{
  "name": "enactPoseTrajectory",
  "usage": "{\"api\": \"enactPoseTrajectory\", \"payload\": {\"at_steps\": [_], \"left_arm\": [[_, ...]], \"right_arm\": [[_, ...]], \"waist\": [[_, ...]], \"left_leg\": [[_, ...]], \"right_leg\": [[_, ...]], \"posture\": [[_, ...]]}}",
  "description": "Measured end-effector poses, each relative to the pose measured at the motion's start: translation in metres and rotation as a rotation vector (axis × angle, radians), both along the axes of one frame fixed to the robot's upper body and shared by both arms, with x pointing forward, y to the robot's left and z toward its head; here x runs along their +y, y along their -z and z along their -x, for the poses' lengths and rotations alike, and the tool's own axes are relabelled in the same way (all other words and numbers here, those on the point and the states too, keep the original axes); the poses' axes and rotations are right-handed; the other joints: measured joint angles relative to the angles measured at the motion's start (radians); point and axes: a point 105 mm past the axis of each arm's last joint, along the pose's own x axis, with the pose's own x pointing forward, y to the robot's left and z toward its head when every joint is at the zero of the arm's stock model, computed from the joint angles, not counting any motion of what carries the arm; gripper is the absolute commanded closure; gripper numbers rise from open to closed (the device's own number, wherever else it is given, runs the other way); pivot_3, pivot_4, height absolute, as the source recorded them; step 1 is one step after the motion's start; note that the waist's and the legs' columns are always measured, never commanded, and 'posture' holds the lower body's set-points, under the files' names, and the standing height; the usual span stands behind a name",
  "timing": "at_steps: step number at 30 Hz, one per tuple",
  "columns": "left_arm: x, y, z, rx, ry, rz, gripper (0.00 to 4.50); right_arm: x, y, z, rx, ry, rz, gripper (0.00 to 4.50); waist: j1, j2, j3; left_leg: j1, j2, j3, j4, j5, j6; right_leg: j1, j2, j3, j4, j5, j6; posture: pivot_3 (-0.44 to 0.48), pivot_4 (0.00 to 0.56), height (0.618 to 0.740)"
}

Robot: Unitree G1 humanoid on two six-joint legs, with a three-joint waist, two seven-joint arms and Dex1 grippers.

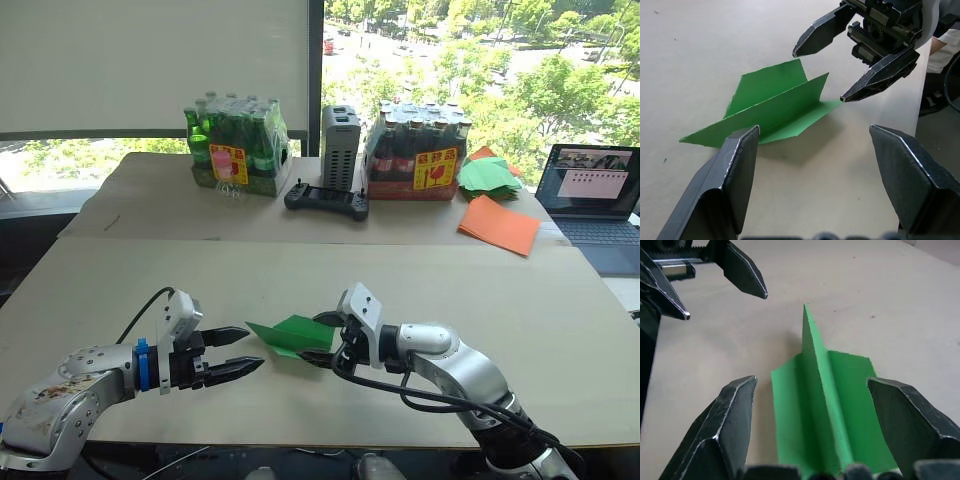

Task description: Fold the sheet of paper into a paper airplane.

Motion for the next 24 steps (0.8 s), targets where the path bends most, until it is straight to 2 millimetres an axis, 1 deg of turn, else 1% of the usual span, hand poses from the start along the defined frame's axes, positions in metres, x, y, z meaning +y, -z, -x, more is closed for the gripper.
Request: {"api": "enactPoseTrajectory", "payload": {"at_steps": [2, 4, 8, 9, 14, 17, 21, 24], "left_arm": [[-0.001, 0.0, 0.0, 0.001, 0.002, 0.0, 0.73], [-0.001, 0.0, 0.0, -0.001, 0.001, -0.001, 0.73], [-0.001, 0.0, -0.001, -0.001, -0.003, -0.002, 0.73], [-0.001, 0.0, 0.0, -0.001, -0.003, -0.003, 0.73], [-0.002, 0.0, 0.001, -0.001, 0.001, -0.004, 0.73], [-0.002, -0.001, 0.001, -0.005, 0.007, -0.013, 0.73], [-0.004, -0.004, 0.001, -0.016, 0.017, -0.011, 0.73], [-0.005, -0.008, -0.002, -0.037, 0.016, -0.01, 0.73]], "right_arm": [[0.003, 0.004, 0.001, 0.001, -0.013, 0.005, 1.4], [0.004, 0.006, 0.002, -0.018, -0.022, 0.019, 2.17], [0.004, 0.016, 0.0, -0.041, -0.027, 0.059, 3.55], [0.003, 0.017, -0.001, -0.047, -0.024, 0.064, 3.84], [0.004, 0.03, -0.002, -0.087, -0.028, 0.119, 3.84], [0.003, 0.034, -0.003, -0.105, -0.024, 0.141, 3.84], [0.004, 0.033, -0.004, -0.122, -0.023, 0.138, 3.84], [0.004, 0.027, -0.007, -0.136, -0.001, 0.117, 3.84]], "waist": [[0.0, 0.0, 0.0], [-0.001, 0.0, 0.0], [-0.001, 0.0, 0.0], [-0.001, 0.0, 0.0], [0.0, 0.0, 0.0], [-0.001, 0.0, 0.0], [0.0, 0.0, 0.0], [0.0, 0.0, 0.0]], "left_leg": [[0.0, 0.0, 0.0, 0.0, 0.0, 0.0], [0.0, 0.0, 0.0, 0.0, 0.0, 0.0], [0.0, 0.0, 0.0, 0.0, 0.0, 0.0], [0.0, 0.0, 0.0, 0.0, 0.0, 0.0], [0.0, 0.0, 0.0, 0.0, 0.0, 0.0], [0.0, 0.0, 0.0, 0.0, 0.0, 0.0], [0.0, 0.0, 0.0, 0.0, 0.0, 0.0], [0.0, 0.0, 0.0, 0.0, 0.0, 0.0]], "right_leg": [[0.0, 0.0, 0.0, 0.0, 0.0, 0.0], [0.0, 0.0, 0.0, 0.0, 0.0, 0.0], [0.0, 0.0, 0.0, 0.0, 0.0, 0.0], [0.0, 0.0, 0.0, 0.0, 0.0, 0.0], [0.0, 0.0, 0.0, 0.0, 0.0, 0.0], [0.0, 0.0, 0.0, 0.0, 0.0, 0.0], [0.0, 0.0, 0.0, 0.0, 0.0, 0.0], [0.0, 0.0, 0.0, 0.0, 0.0, 0.0]], "posture": [[0.0, 0.15, 0.74], [0.0, 0.15, 0.74], [0.0, 0.15, 0.74], [0.0, 0.15, 0.74], [0.0, 0.15, 0.74], [0.0, 0.15, 0.74], [0.0, 0.15, 0.74], [0.0, 0.15, 0.74]]}}
